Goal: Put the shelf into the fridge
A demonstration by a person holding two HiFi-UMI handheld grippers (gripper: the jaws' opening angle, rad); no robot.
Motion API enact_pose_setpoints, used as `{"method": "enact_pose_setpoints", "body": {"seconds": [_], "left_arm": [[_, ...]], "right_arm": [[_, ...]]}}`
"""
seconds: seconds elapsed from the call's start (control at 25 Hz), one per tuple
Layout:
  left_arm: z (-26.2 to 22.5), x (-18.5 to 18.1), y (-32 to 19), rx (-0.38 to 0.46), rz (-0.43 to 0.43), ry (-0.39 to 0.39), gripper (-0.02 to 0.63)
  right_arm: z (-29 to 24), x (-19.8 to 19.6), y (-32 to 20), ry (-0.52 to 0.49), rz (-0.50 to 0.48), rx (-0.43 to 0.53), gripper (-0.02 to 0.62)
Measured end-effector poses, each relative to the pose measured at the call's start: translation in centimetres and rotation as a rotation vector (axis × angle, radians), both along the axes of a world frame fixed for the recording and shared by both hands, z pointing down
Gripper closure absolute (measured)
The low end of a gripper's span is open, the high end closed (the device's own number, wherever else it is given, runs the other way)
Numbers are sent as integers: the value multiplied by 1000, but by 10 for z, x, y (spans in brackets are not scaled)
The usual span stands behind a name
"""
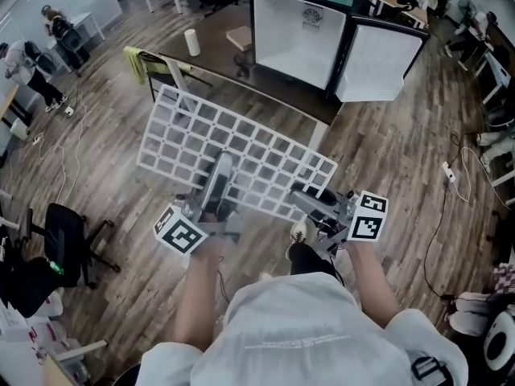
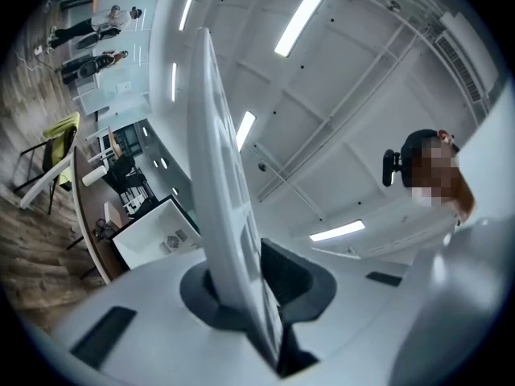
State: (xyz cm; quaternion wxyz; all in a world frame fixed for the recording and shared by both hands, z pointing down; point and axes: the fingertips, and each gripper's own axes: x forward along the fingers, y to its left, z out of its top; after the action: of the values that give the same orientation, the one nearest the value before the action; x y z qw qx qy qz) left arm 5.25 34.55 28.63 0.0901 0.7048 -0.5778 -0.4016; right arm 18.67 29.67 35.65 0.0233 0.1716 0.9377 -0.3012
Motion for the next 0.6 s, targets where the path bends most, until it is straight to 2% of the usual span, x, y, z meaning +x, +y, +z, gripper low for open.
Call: {"method": "enact_pose_setpoints", "body": {"seconds": [0.24,0.4,0.6], "left_arm": [[27,-29,-34,-59,-21,74,563],[33,-49,-75,-79,-26,76,563],[26,-72,-149,-87,-16,49,563]], "right_arm": [[21,-26,-33,52,-24,-35,518],[28,-46,-73,52,-53,-75,518],[28,-73,-148,25,-40,-80,517]]}}
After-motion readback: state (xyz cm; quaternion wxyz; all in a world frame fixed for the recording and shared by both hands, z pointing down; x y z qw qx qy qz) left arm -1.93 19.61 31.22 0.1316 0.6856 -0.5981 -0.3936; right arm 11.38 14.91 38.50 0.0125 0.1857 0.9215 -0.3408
